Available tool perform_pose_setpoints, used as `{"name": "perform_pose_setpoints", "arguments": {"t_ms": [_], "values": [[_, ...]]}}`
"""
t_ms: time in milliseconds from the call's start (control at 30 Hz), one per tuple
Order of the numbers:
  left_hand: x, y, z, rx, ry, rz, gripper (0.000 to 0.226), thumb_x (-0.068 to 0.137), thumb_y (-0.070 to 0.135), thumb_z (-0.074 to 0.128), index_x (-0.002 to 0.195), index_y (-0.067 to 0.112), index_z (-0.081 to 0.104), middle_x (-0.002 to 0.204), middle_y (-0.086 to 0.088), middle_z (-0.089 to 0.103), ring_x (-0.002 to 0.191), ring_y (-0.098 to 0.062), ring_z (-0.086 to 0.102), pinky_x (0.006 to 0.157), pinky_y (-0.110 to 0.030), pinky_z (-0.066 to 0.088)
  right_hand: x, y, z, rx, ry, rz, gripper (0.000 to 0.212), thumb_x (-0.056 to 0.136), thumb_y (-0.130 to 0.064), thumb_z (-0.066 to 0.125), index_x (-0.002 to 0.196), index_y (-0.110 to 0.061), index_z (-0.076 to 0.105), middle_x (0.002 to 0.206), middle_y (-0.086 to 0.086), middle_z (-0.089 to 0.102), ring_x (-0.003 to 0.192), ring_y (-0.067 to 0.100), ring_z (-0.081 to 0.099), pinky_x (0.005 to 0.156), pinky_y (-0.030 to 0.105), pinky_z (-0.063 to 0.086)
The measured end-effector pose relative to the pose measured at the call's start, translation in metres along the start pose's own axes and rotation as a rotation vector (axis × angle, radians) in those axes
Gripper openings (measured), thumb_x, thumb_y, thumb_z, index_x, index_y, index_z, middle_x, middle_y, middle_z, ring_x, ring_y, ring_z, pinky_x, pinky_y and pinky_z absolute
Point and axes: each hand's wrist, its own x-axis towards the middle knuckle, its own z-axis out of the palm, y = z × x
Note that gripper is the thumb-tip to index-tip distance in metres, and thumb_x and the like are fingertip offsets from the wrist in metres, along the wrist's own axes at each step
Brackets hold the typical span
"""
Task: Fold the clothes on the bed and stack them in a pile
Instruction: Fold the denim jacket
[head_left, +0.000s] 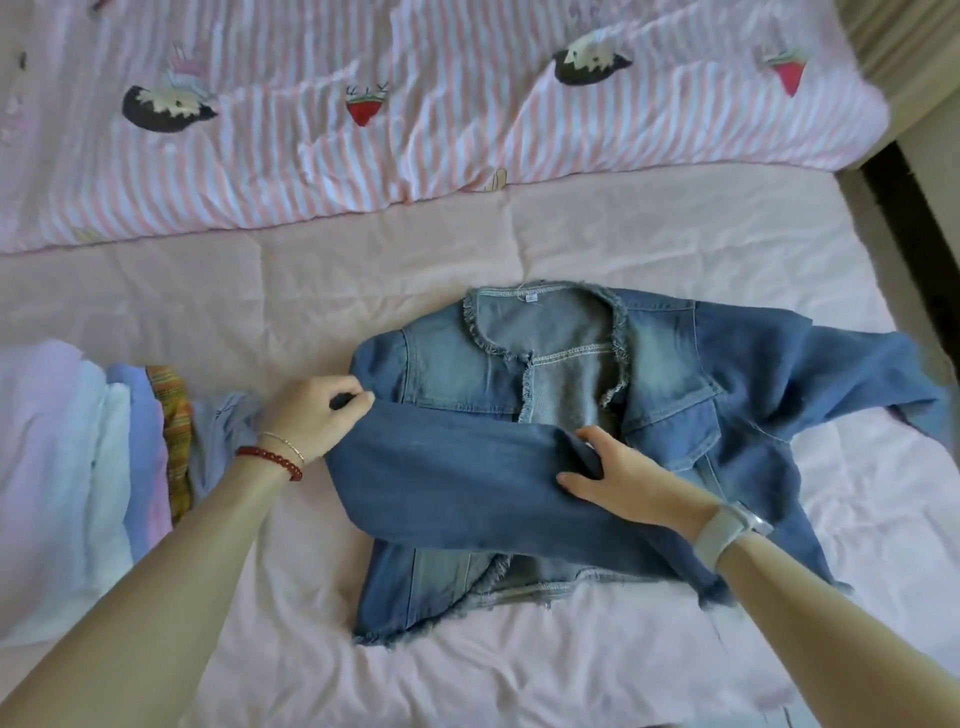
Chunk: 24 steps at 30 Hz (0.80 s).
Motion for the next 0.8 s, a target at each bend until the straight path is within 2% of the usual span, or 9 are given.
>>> {"name": "perform_pose_setpoints", "arguments": {"t_ms": [100,200,300,400,433,533,633,733,800], "values": [[0.017,0.009,-0.003,0.273,-0.012,0.124,0.029,0.087,0.023,0.062,0.06,0.01,0.064,0.049,0.005,0.041,0.066,-0.026,0.05,0.071,-0.031,0.031,0.002,0.02,-0.03,-0.241,-0.019,0.087,0.03,0.085,-0.019,0.051,0.113,-0.022,0.041,0.095,-0.001,0.053,0.082,0.023,0.051,0.067,0.03,0.037],[0.032,0.009,-0.003,0.265,-0.008,0.073,0.036,0.088,0.024,0.06,0.053,0.014,0.057,0.051,0.005,0.04,0.068,-0.022,0.046,0.074,-0.029,0.027,-0.003,0.048,-0.055,-0.329,0.114,0.196,0.013,0.086,-0.017,0.048,0.097,-0.021,0.05,0.088,0.0,0.053,0.08,0.024,0.049,0.065,0.03,0.035],[0.04,0.014,0.002,-0.006,-0.069,0.014,0.045,0.088,0.028,0.061,0.051,0.008,0.045,0.051,-0.002,0.04,0.057,-0.018,0.04,0.063,-0.029,0.03,-0.008,0.076,-0.074,-0.01,0.351,0.184,0.013,0.087,-0.015,0.058,0.076,-0.008,0.055,0.069,0.004,0.051,0.071,0.026,0.05,0.06,0.032,0.035],[0.046,0.025,0.017,0.246,0.138,0.05,0.024,0.085,0.027,0.064,0.068,0.011,0.062,0.063,-0.008,0.058,0.069,-0.03,0.056,0.074,-0.034,0.034,-0.009,0.093,-0.089,0.28,0.682,0.226,0.027,0.086,-0.018,0.063,0.066,-0.007,0.05,0.059,0.001,0.044,0.064,0.021,0.043,0.058,0.031,0.031],[0.047,0.031,0.024,0.371,0.17,0.014,0.016,0.085,0.028,0.064,0.085,0.012,0.066,0.081,-0.011,0.065,0.087,-0.032,0.057,0.086,-0.038,0.032,-0.005,0.096,-0.092,0.335,0.747,0.252,0.026,0.087,-0.019,0.062,0.067,-0.007,0.05,0.06,0.001,0.045,0.067,0.022,0.044,0.061,0.03,0.032],[0.043,0.053,0.054,0.458,0.112,-0.133,0.045,0.084,0.028,0.062,0.127,0.016,0.052,0.13,-0.013,0.048,0.123,-0.033,0.035,0.106,-0.054,0.013,0.009,0.106,-0.092,0.355,0.758,0.345,0.012,0.09,-0.018,0.057,0.092,-0.007,0.058,0.081,0.007,0.059,0.088,0.028,0.053,0.075,0.035,0.041],[0.028,0.102,0.098,0.401,0.127,-0.006,0.05,0.082,0.024,0.061,0.13,0.015,0.051,0.139,-0.013,0.043,0.13,-0.033,0.033,0.107,-0.058,0.012,0.011,0.122,-0.088,0.389,0.788,0.427,0.03,0.092,-0.015,0.05,0.12,-0.006,0.054,0.105,0.013,0.063,0.105,0.033,0.055,0.089,0.036,0.04],[0.009,0.155,0.138,0.323,0.041,0.135,0.048,0.086,0.027,0.057,0.132,0.017,0.049,0.142,-0.008,0.042,0.136,-0.028,0.03,0.109,-0.058,0.011,0.005,0.14,-0.083,0.478,0.863,0.438,0.03,0.092,-0.01,0.045,0.119,-0.004,0.054,0.106,0.015,0.062,0.104,0.033,0.056,0.086,0.03,0.04],[0.003,0.191,0.169,0.285,-0.029,0.174,0.049,0.09,0.03,0.05,0.138,0.02,0.042,0.149,-0.005,0.032,0.141,-0.022,0.02,0.111,-0.055,0.006,-0.004,0.161,-0.087,0.621,0.916,0.448,0.027,0.091,-0.009,0.044,0.116,-0.004,0.053,0.103,0.016,0.06,0.1,0.036,0.058,0.09,0.038,0.045]]}}
